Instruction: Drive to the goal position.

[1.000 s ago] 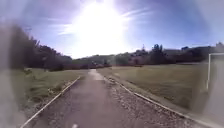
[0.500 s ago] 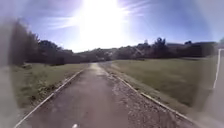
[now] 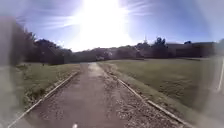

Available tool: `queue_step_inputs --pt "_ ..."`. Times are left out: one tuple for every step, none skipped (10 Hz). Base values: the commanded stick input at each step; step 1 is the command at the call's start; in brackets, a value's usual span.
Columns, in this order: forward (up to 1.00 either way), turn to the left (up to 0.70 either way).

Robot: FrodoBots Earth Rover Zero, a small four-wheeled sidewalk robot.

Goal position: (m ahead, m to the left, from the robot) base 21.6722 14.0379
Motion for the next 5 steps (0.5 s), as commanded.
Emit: queue_step_inputs --pt "0.70 0.04" --pt "0.70 0.21" --pt "0.70 0.30" --pt "0.70 0.35" --pt "0.70 0.35"
